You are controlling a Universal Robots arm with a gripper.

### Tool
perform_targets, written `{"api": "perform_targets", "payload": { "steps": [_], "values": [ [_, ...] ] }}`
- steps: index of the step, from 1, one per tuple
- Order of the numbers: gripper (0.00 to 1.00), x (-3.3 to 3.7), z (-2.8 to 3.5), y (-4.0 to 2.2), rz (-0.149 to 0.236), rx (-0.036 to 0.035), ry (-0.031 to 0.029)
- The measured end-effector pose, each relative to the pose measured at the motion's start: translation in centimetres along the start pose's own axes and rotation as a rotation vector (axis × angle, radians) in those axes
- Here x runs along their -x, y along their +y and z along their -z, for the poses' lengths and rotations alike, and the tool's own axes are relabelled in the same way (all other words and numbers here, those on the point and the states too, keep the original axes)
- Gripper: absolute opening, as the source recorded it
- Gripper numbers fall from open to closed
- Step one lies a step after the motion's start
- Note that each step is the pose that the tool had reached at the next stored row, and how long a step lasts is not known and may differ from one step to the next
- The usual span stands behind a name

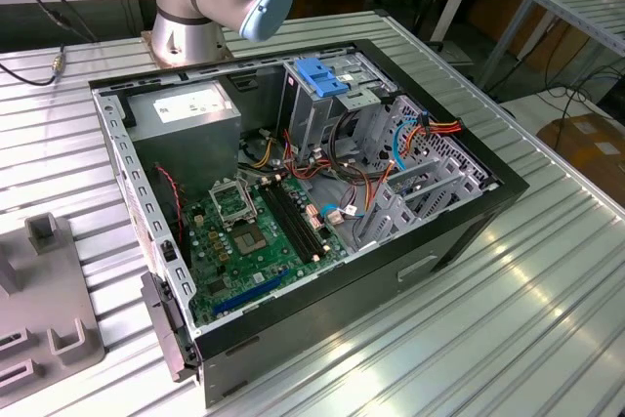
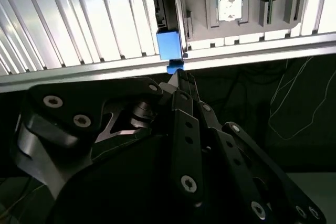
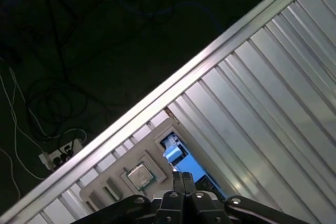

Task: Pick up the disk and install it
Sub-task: 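Pick up the disk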

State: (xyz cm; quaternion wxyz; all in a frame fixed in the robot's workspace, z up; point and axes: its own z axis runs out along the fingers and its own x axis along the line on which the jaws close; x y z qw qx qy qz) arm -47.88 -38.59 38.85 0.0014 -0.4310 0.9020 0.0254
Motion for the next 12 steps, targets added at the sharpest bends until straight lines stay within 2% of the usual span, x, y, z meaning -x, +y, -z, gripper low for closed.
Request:
{"api": "perform_targets", "payload": {
  "steps": [5,12],
  "values": [
    [0.10,0.00,-0.01,0.00,0.103,0.0025,0.0046],
    [0.10,-0.01,-0.02,-0.01,0.179,0.0044,0.0080]
  ]
}}
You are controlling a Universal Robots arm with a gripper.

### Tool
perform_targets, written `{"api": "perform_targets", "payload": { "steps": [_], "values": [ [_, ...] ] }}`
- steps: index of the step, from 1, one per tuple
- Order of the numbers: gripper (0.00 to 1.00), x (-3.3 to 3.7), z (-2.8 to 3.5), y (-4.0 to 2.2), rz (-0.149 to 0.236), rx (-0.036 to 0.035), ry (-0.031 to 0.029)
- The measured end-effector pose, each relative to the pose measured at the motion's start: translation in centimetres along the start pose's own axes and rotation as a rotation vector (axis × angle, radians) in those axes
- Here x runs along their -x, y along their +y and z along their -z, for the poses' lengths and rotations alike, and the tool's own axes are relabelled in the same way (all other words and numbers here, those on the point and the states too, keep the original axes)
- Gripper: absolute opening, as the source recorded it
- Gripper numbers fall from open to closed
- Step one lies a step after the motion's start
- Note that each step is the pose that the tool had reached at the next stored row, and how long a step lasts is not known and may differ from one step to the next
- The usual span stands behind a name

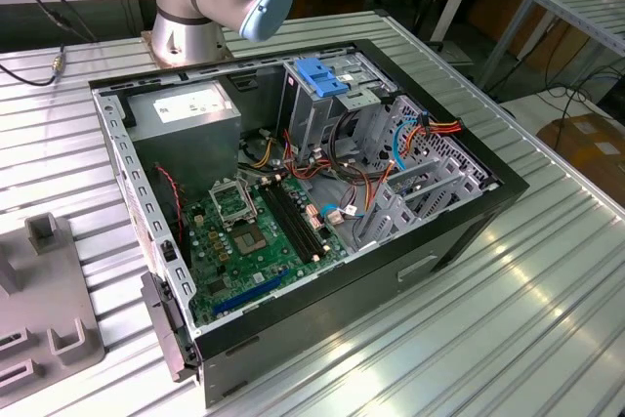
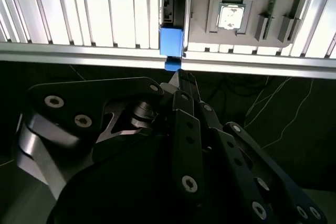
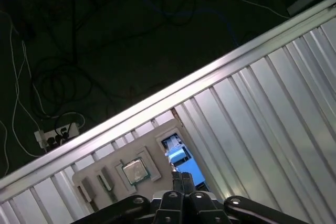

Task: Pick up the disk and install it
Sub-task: 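Pick up the disk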

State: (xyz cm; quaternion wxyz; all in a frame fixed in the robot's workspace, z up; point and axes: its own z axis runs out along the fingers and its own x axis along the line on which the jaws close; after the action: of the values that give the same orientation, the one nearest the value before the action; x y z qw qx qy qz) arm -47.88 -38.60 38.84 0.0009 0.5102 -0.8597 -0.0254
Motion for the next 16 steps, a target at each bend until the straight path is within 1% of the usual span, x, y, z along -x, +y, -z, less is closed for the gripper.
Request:
{"api": "perform_targets", "payload": {
  "steps": [3,4,5,7,8,9,11,12,13,14,16],
  "values": [
    [0.10,0.00,0.00,0.00,0.028,0.0007,0.0012],
    [0.10,0.00,0.00,0.00,0.045,0.0011,0.0020],
    [0.10,0.00,-0.01,0.00,0.070,0.0017,0.0031],
    [0.10,0.00,-0.04,-0.01,0.146,0.0036,0.0065],
    [0.10,0.02,-0.04,-0.03,0.168,0.0043,0.0077],
    [0.10,0.05,-0.07,-0.09,0.181,0.0045,0.0083],
    [0.10,0.24,-0.23,-0.47,0.208,0.0043,0.0108],
    [0.10,0.38,-0.35,-0.74,0.221,0.0039,0.0131],
    [0.10,0.60,-0.48,-1.15,0.234,0.0037,0.0154],
    [0.10,0.70,-0.58,-1.34,0.242,0.0034,0.0164],
    [0.10,0.72,-0.68,-1.38,0.253,0.0029,0.0173]
  ]
}}
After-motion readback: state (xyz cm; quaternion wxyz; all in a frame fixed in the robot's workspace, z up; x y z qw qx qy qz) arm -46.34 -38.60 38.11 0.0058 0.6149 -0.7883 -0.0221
